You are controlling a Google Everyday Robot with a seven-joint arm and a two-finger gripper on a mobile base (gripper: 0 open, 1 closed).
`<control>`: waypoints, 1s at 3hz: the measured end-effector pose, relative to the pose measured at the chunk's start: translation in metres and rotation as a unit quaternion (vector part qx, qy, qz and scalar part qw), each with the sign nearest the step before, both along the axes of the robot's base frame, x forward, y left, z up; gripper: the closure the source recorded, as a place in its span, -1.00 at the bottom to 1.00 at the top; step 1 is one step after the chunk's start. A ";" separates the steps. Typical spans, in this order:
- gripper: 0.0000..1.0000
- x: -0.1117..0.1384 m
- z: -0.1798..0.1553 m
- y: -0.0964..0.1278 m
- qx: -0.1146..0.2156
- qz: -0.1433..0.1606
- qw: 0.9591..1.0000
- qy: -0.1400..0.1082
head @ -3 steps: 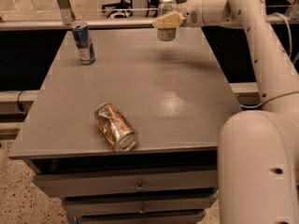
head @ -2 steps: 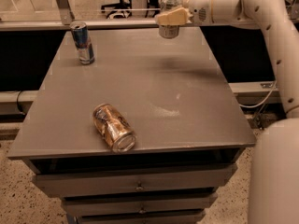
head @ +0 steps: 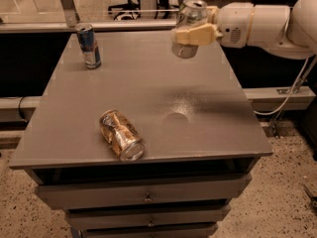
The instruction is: Move 7up can near orange can
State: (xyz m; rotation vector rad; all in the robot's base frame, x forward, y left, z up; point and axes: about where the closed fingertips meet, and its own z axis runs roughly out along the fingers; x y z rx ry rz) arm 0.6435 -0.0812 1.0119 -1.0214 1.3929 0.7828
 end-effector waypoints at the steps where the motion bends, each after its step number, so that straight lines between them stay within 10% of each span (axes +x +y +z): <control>1: 1.00 -0.018 -0.038 0.022 -0.012 0.026 0.999 0.033; 3: 1.00 -0.035 -0.046 0.032 -0.018 0.061 0.997 0.042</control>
Offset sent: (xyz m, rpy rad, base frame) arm -0.0174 0.0183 -0.0330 -0.0176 0.0569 0.0449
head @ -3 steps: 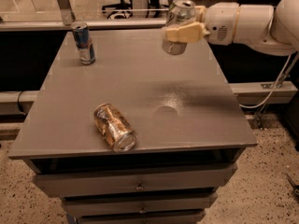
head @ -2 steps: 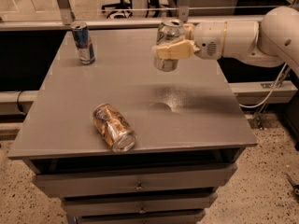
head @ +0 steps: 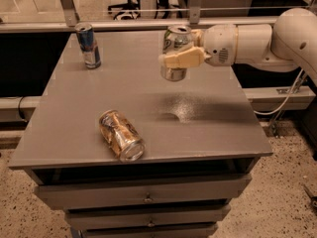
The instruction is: Move 7up can near orange can
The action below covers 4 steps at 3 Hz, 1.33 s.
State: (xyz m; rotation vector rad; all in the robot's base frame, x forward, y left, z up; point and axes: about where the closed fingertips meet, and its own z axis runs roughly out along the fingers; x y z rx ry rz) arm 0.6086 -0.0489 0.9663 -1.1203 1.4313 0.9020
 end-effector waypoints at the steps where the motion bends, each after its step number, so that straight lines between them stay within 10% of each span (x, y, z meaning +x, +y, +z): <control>1: 1.00 -0.032 -0.006 0.010 0.000 0.041 0.999 0.003; 3: 0.94 -0.101 -0.061 0.039 -0.030 0.142 0.989 0.001; 4: 0.48 -0.108 -0.073 0.047 -0.031 0.163 0.986 -0.006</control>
Offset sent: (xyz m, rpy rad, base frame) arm -0.1207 0.0353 -0.0585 -0.0511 0.0173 0.2988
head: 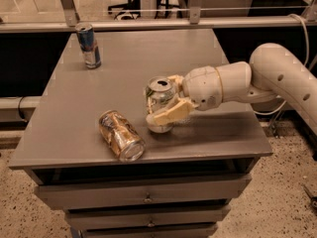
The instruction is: Move 7up can near orange can
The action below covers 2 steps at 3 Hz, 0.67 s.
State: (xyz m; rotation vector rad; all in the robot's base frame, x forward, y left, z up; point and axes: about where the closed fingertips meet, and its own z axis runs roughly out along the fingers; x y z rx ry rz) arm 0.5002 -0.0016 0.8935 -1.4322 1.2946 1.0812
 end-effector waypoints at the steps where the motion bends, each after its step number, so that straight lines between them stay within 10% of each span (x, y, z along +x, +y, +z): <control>1: 0.01 -0.010 -0.005 0.015 0.013 0.017 1.000 -0.009; 2: -0.45 -0.017 -0.004 0.027 0.023 0.030 0.999 -0.019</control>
Offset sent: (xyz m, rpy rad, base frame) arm -0.0233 0.0368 -0.0043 0.0703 -0.0636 0.0827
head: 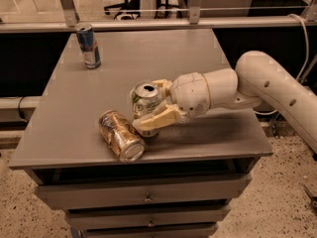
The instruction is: Move 7up can near orange can
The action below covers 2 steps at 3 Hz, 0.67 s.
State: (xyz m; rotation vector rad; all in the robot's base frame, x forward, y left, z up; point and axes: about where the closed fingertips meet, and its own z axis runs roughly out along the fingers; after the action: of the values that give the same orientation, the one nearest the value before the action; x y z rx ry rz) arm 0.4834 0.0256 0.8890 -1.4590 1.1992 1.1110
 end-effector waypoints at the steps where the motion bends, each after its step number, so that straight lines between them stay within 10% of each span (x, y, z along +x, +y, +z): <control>1: -0.99 -0.001 0.005 0.001 0.005 0.005 1.000 -0.008; 2: -1.00 0.001 0.012 -0.003 0.008 0.003 1.000 -0.010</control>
Offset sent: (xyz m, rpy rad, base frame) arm 0.0049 -0.0139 0.0192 0.0238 -0.0255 -0.0084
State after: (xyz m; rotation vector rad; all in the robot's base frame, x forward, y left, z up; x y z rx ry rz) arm 0.4839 0.0223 0.9006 -1.4596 1.1695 1.1049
